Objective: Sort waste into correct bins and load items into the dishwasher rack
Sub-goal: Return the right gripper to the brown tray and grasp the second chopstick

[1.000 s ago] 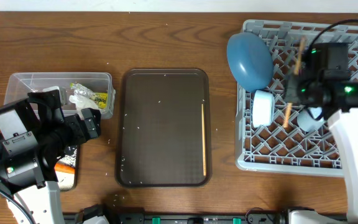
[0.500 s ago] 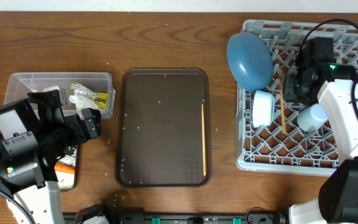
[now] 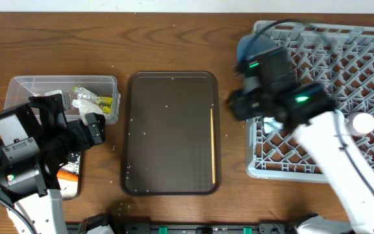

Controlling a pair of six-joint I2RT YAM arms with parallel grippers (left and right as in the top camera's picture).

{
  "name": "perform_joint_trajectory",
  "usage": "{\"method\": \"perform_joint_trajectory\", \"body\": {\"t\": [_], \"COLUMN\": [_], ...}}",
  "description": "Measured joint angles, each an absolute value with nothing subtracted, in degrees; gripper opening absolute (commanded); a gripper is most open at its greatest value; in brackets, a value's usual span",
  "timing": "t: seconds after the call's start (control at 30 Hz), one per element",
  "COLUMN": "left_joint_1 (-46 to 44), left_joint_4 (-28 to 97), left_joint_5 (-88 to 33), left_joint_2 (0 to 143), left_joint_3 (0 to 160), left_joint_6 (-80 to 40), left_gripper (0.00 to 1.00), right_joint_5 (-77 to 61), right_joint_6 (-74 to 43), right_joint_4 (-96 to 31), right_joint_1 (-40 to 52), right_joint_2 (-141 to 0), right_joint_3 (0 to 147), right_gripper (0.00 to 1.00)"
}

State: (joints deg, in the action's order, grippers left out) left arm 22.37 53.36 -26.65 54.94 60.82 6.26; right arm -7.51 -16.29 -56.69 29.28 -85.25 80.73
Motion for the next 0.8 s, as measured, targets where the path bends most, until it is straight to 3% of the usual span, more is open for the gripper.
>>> {"method": "perform_joint_trajectory", "body": {"t": [0.2,0.43,0.8], "left_joint_1": [22.4,22.4,22.4], "left_joint_4": [53.4,53.4,53.3], "left_joint_5": [-26.7,-26.7,-26.7], "left_joint_2": [54.9,54.9,55.0], "left_joint_3": [60.8,60.8,60.8], "left_joint_6": [6.3,6.3,6.3], "left_gripper": [0.98,0.98,0.98], "right_joint_5": [-4.3,-4.7,-9.5], "right_joint_6": [-28.8,-35.6,-39.0], "right_joint_4": [-56.9,-58.1,-57.1], "right_joint_1": [38.4,40.9,40.9], "right_joint_2": [-96.7,-107.6,-117.0], "right_joint_3": [79.7,79.1,79.0], "right_gripper": [0.46,0.46,0.35]}}
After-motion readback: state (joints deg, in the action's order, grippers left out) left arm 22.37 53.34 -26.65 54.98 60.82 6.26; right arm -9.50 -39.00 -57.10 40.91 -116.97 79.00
